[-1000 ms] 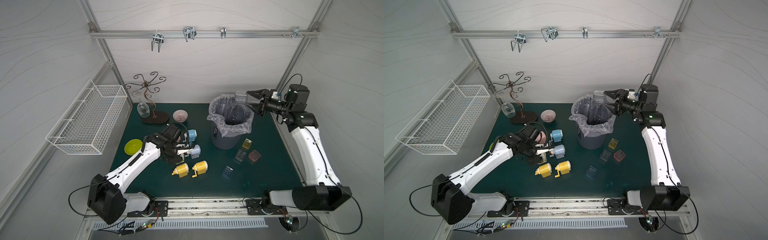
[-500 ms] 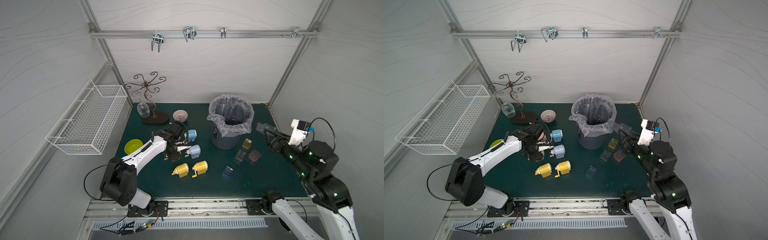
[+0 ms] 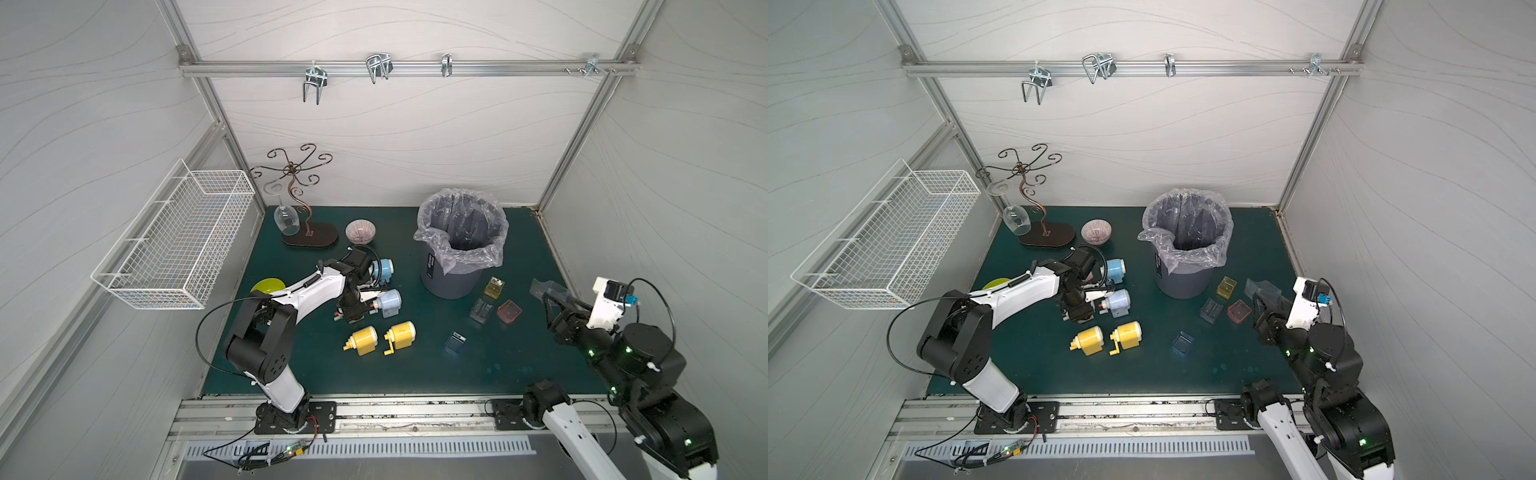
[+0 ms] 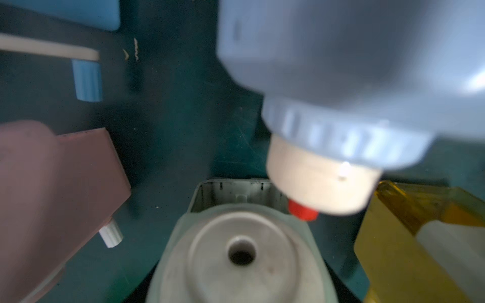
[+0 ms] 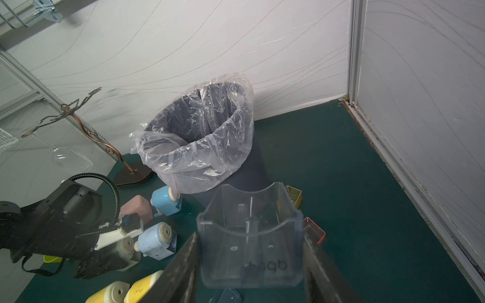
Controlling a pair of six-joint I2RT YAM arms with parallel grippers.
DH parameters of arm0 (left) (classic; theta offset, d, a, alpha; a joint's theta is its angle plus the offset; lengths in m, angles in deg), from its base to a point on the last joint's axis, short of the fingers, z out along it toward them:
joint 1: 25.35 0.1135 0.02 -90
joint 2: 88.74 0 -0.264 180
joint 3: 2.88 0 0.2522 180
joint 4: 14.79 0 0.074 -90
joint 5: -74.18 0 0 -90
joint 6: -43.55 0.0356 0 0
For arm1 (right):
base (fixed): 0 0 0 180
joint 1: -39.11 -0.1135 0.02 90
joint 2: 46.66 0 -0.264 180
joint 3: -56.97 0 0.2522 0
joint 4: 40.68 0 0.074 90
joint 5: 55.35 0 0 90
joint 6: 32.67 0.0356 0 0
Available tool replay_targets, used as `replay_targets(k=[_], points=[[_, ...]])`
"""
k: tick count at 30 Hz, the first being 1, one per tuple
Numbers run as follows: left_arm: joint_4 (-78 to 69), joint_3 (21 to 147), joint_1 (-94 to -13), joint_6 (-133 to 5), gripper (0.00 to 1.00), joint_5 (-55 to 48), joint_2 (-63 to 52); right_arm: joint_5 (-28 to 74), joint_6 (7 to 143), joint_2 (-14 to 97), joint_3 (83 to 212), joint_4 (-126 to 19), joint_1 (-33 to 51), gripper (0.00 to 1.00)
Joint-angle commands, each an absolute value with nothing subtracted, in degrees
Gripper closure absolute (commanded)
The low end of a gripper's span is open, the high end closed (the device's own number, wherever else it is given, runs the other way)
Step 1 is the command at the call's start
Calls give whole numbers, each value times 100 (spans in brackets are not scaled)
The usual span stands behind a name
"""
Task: Take out the pencil sharpener tray and clean the shavings
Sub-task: Place the container at the center of the board.
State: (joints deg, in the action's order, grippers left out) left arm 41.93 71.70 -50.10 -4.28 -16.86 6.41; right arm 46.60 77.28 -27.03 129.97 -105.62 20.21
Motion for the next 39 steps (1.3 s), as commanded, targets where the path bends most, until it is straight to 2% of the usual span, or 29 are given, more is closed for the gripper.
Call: replay_targets(k=[1,4,10,12,13,14,23,32,36,39], points=[[4141,7354,-4978,-426,52,-1455,729,4642,7824,-2755,12958,-10827,1986,100],[4142,7353,-4978,-431,41,-1383,696,4655,7882,-2737,12953,-10926,1988,100],[4168,7334,-4971,-423,33,-1315,611,4935,8218,-2346,13049,-11553,1989,100],[4151,7319,-4965,-430,21,-1301,609,4949,8305,-2282,13062,-11674,1987,100],[4151,7317,-4969,-421,5,-1299,609,4973,8344,-2252,13082,-11730,1987,100],[4148,7317,-4969,-434,1,-1300,618,4987,8352,-2230,13093,-11769,1987,100],[4178,7452,-4971,-512,1,-1536,305,4942,8848,-1718,13110,-12439,1987,100],[3722,7092,-4969,-928,1,-2276,-1333,5160,10180,-1164,12925,-13404,1853,100],[3515,6765,-4960,-1306,1,-2379,-2368,5693,11120,-1220,12487,-13390,1113,100],[3395,6598,-4943,-1710,1,-2345,-3151,6276,12002,-995,12140,-13277,62,100]])
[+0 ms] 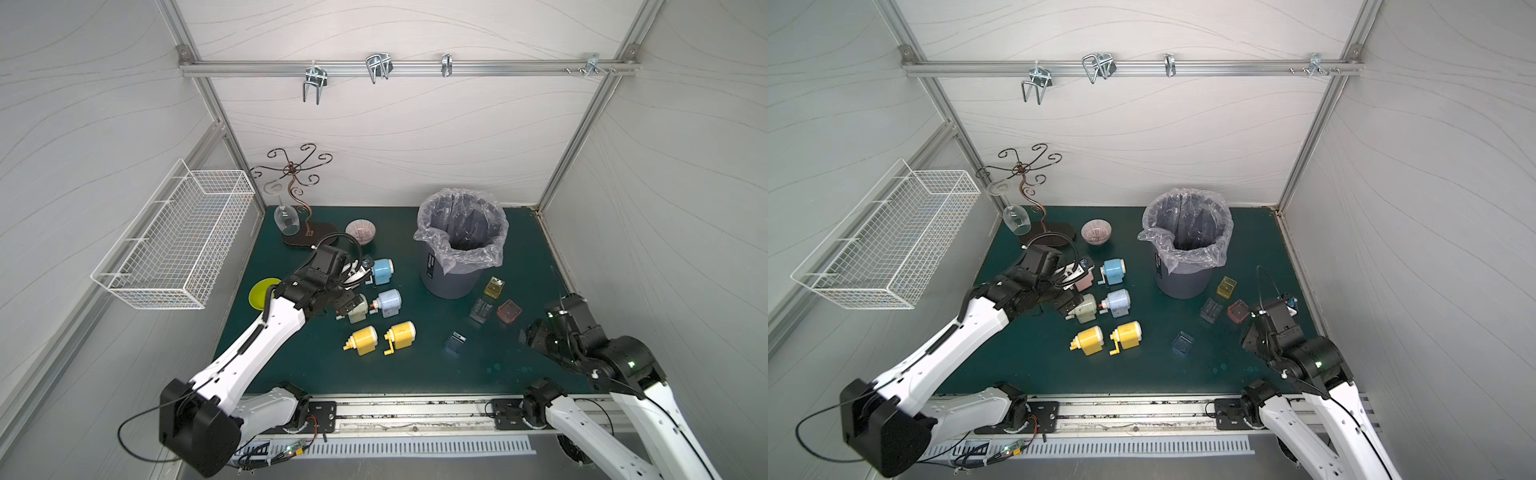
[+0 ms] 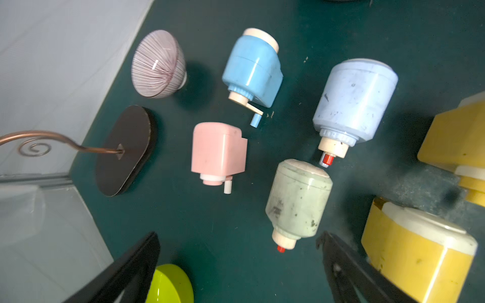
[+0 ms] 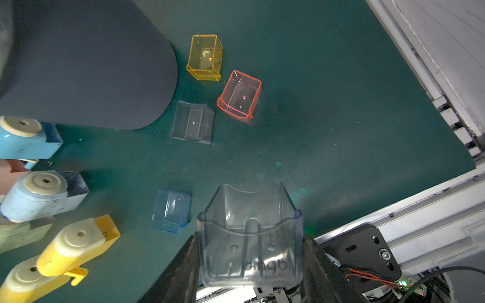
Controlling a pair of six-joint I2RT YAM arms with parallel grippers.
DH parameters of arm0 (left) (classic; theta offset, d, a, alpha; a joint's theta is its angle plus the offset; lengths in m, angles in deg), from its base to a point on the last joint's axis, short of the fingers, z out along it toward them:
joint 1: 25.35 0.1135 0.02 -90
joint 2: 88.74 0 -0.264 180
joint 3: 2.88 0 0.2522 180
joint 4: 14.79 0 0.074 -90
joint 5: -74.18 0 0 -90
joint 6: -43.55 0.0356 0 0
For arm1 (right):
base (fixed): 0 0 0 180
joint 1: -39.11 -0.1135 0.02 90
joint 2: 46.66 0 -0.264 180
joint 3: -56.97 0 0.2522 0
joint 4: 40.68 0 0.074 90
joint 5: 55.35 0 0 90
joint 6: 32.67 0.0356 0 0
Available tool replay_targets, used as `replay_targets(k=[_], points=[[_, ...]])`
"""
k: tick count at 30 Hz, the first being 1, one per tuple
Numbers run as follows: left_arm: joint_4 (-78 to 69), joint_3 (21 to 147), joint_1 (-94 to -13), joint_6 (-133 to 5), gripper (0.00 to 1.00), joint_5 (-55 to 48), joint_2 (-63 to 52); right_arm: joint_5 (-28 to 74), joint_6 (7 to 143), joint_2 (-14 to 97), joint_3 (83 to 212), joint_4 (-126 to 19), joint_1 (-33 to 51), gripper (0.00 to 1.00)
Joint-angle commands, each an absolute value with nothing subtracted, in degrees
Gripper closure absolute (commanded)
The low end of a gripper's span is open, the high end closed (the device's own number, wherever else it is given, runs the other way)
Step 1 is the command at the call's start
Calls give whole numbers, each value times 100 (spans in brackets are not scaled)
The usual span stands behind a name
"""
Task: Take out the pencil sharpener tray and clean the shavings
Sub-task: Place the container at the center of the board.
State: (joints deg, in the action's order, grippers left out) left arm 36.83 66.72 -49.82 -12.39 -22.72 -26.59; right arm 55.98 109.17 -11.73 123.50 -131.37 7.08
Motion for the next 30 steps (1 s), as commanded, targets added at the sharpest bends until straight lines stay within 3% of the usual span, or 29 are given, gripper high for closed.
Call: replay_targets(k=[1,5,7,9,12,16,23,27,30], points=[[3379,6566,-4935,-1873,1,-2273,-3369,6680,12425,-804,12065,-13314,-496,100],[3444,6524,-4919,-2427,0,-1895,-4188,8243,14908,589,12203,-14213,-2640,100],[3554,6537,-4916,-2735,0,-1778,-4518,8399,16250,1601,12459,-14924,-3114,100],[3690,6558,-4916,-2955,0,-1684,-4755,8585,16646,2138,12789,-15138,-3403,100],[3866,6517,-4916,-3149,0,-1539,-5089,8413,15614,2068,12798,-14101,-3181,100],[4083,6460,-4916,-3323,0,-1407,-5308,7611,14370,1138,11946,-12487,-2227,100],[4400,6399,-4923,-3671,1,-1171,-5639,7981,13140,1257,11941,-11400,-2017,100],[4409,6217,-5040,-3962,0,-1154,-5971,8863,14304,1899,12399,-11889,-2724,100],[4493,6143,-5040,-4197,0,-1194,-6201,9675,17286,3059,12940,-14003,-3551,100]])
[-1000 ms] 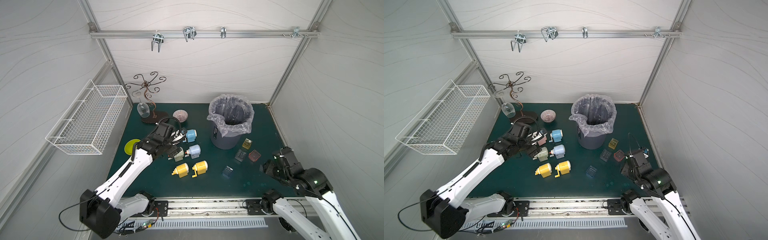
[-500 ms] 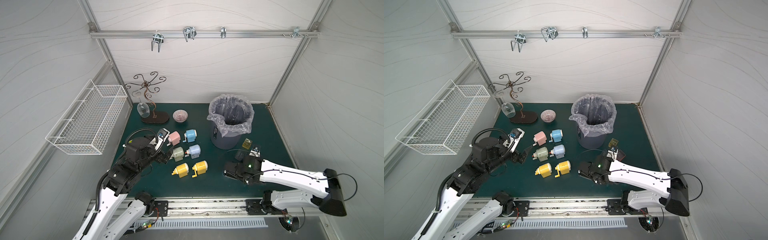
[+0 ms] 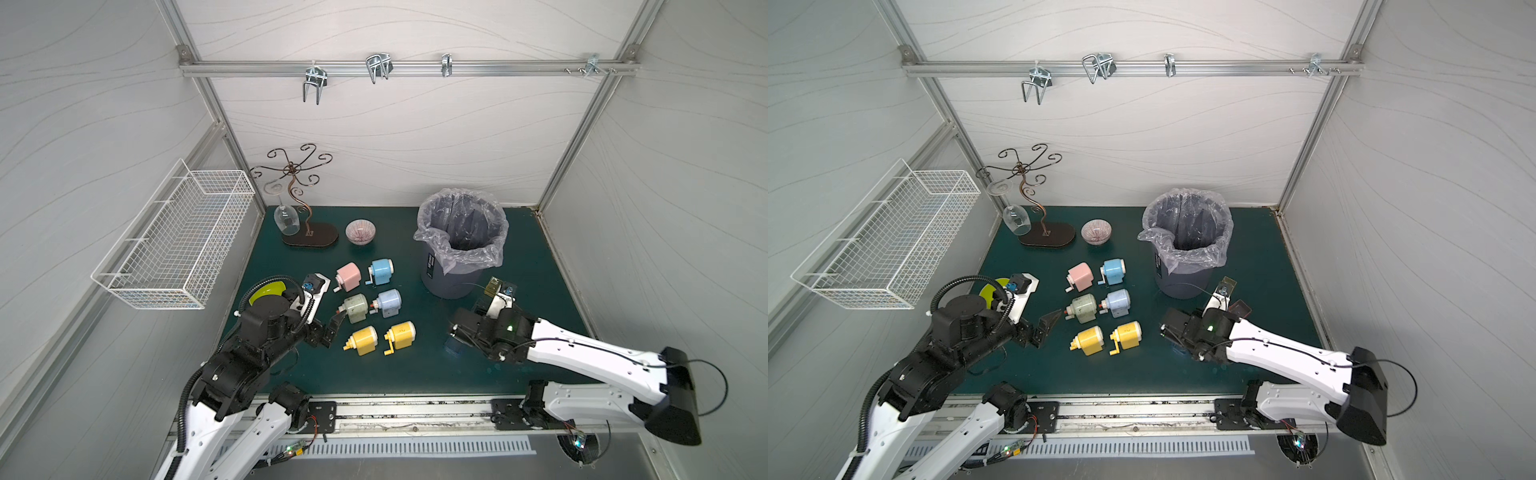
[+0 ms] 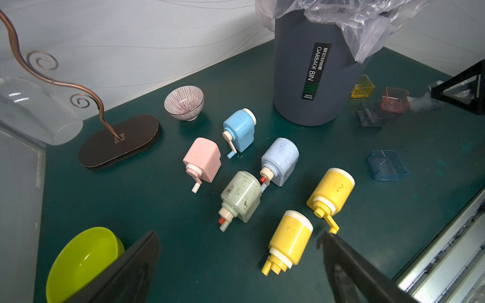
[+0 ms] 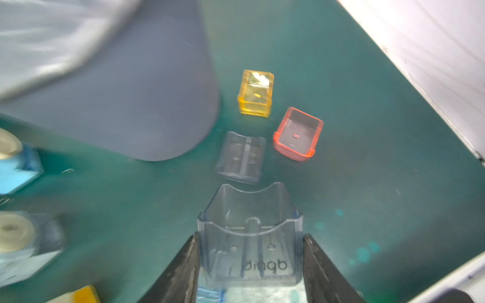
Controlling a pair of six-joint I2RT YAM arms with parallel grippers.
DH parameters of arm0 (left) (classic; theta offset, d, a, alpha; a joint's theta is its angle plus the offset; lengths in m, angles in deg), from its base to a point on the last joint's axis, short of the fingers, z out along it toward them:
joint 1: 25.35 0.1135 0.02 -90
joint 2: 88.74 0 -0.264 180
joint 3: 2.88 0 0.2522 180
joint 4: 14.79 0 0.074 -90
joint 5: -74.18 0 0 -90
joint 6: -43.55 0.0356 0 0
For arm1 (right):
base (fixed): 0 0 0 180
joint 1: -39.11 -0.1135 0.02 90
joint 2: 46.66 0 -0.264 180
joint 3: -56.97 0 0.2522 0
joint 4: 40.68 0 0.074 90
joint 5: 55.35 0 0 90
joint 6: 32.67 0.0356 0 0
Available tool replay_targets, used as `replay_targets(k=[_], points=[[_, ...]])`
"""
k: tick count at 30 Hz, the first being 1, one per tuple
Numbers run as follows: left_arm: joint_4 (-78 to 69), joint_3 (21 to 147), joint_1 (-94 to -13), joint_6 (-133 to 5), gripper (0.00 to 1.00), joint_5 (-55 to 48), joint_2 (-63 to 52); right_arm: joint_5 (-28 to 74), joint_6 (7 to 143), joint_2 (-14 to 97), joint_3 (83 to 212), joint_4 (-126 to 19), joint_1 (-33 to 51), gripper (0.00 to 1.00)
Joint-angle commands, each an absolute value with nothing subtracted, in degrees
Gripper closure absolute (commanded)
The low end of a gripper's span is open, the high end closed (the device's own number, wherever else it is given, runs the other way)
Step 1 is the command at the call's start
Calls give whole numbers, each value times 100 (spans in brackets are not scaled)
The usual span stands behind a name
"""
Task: Take out the pencil sharpener tray and clean the shavings
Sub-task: Place the container at the center of the board.
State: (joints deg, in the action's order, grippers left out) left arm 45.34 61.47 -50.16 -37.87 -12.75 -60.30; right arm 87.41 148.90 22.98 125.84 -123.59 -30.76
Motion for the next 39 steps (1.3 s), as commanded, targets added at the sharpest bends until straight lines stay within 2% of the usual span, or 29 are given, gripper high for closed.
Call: replay_targets(k=[1,2,3,5,7,11,16,21,34,39], points=[[4547,6141,-5040,-4272,0,-1204,-6264,9764,18789,3679,13222,-15280,-3817,100],[4606,6149,-5040,-4344,0,-1219,-6307,9993,18827,4178,13482,-15748,-4029,100],[4680,6159,-5040,-4407,0,-1231,-6354,10034,18561,4598,13759,-15737,-4093,100],[4811,6177,-5040,-4468,0,-1233,-6428,9842,18935,5131,13844,-15738,-4189,100],[4992,6235,-5040,-4457,0,-1221,-6444,9411,19861,5245,13543,-15745,-4361,100],[5260,6293,-5040,-4356,0,-1254,-6422,8948,20637,5486,13126,-15732,-4450,100],[5192,6212,-5040,-4653,0,-1301,-6372,8797,20894,5595,12924,-15628,-4560,100],[5179,6212,-5040,-4839,0,-1330,-6352,8445,20901,5317,12016,-14312,-4611,100],[5194,6218,-5040,-4934,0,-1547,-6442,8947,20920,4400,10370,-11575,-4487,100],[5152,6141,-5040,-5022,0,-1556,-6484,9029,20912,4665,10332,-11140,-4537,100]])
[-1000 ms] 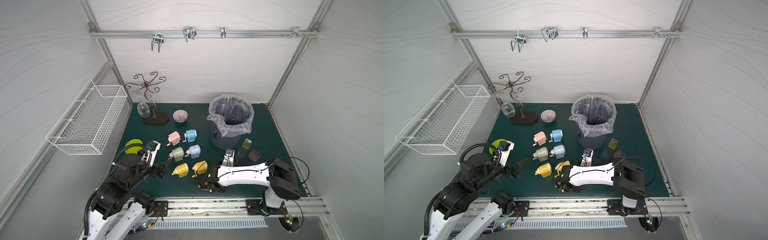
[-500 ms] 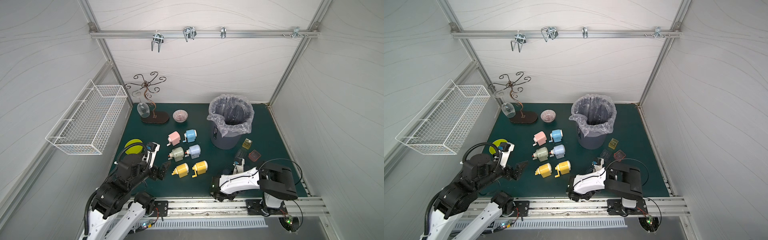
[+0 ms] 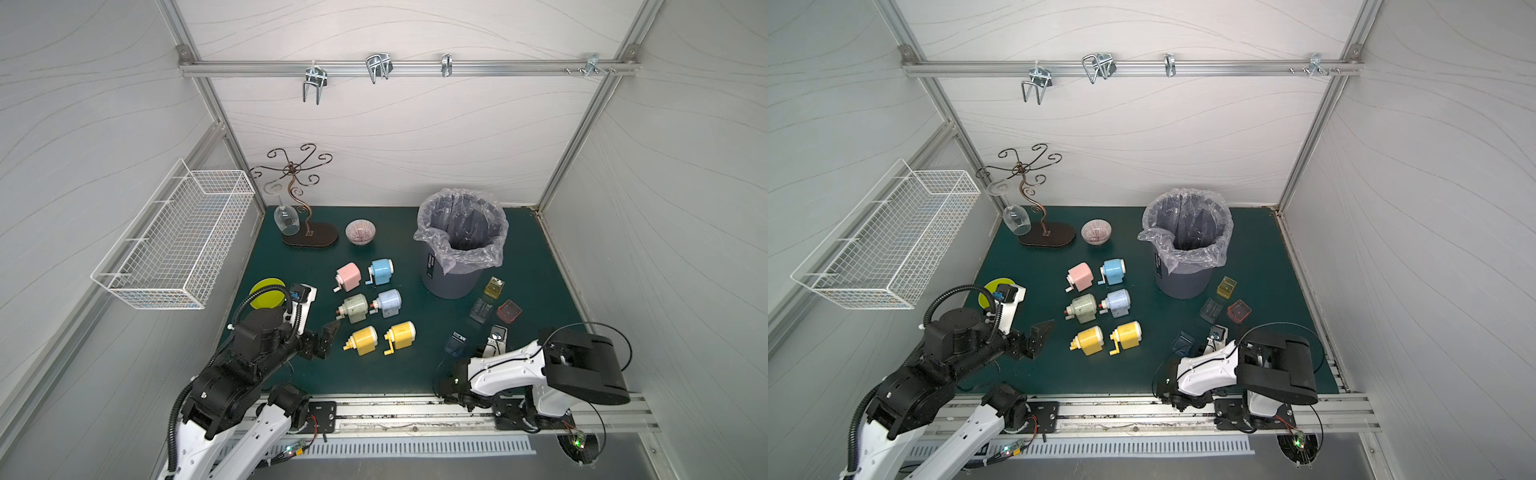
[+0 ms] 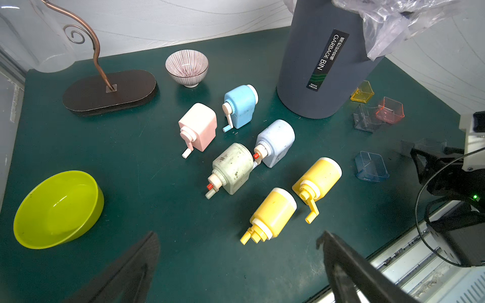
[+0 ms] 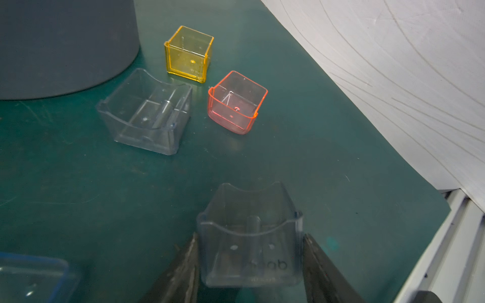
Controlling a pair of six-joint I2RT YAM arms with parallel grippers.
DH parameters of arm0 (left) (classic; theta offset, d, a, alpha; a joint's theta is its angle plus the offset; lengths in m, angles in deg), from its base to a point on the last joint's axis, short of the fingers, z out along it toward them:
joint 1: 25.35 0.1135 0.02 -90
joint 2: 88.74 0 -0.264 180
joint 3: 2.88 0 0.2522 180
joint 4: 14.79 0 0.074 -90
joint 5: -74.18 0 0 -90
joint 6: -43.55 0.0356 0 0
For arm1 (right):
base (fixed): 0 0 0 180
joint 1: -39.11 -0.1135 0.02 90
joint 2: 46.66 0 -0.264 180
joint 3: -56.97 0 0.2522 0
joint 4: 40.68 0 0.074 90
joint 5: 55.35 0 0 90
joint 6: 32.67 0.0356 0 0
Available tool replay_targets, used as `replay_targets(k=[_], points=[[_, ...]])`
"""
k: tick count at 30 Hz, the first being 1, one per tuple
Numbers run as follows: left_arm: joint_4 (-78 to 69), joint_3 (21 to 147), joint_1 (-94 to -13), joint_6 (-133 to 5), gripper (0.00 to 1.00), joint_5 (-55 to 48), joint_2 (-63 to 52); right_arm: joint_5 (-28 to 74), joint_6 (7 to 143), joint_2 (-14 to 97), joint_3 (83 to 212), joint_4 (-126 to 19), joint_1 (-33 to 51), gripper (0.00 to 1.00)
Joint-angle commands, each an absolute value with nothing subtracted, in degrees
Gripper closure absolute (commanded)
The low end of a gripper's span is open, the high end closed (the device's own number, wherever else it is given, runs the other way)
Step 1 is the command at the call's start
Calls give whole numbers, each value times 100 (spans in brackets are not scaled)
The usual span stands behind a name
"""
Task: Take out the pencil sharpener tray and clean the shavings
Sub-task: Place the container at the center of the board.
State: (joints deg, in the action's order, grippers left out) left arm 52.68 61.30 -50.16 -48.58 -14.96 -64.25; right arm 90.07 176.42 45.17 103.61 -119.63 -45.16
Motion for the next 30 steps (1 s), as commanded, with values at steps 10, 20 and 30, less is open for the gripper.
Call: replay_targets(k=[10,20,30], points=[[5157,6126,-5040,-5116,1,-1643,-6554,9108,20903,5007,9527,-9082,-4367,100],[5152,6115,-5040,-5113,0,-1678,-6589,9133,20877,4885,9737,-9645,-4227,100],[5141,6189,-5040,-4560,0,-1802,-6499,9380,20248,3152,10702,-12514,-4359,46]])
